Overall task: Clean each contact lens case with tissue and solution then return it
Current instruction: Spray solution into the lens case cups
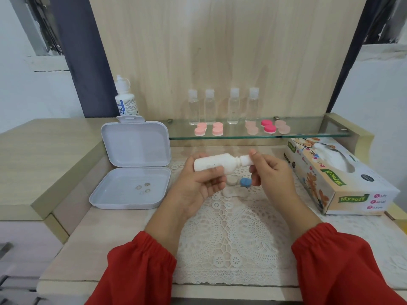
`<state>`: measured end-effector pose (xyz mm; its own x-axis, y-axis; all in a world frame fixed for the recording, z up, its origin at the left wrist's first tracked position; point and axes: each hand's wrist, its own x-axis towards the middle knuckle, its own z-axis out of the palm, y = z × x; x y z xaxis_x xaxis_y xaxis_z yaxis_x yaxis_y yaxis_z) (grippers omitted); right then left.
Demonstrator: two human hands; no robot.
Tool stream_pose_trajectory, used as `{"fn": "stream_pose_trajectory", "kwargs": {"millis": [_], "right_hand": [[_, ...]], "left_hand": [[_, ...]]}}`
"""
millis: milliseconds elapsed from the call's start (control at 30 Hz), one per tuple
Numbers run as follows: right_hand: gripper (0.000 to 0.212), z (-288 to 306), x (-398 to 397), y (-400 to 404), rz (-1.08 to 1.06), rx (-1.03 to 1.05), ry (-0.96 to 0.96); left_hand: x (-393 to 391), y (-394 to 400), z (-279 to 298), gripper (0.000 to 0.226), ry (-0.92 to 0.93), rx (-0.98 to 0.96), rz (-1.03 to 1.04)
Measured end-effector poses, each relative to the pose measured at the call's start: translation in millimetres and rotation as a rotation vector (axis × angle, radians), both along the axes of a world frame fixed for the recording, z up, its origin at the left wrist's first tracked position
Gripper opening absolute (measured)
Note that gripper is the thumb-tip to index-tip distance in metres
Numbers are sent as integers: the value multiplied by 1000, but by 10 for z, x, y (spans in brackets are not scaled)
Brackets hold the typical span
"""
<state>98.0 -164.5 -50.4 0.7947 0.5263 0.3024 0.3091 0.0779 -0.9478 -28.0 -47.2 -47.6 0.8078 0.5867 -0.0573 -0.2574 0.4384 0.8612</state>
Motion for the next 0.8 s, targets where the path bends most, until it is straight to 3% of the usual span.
{"fn": "stream_pose_trajectory", "kwargs": {"millis": [133,233,333,500,800], "right_hand": [[44,17,15,-28,3,87,33],[43,20,30,-52,40,127,30],[36,-1,78,-99,83,50,12],[11,-148,179,-138,200,-304,-55],[29,-200,204,-188,270,-526,-202]], "left_hand": [[5,-55,-50,49,252,606,82],[36,-52,-89,46,339,817,158],[49,16,-106,48,377,823,238],[26,148,-152,46,372,749,376],[54,265,-211,48,408,757,421]]}}
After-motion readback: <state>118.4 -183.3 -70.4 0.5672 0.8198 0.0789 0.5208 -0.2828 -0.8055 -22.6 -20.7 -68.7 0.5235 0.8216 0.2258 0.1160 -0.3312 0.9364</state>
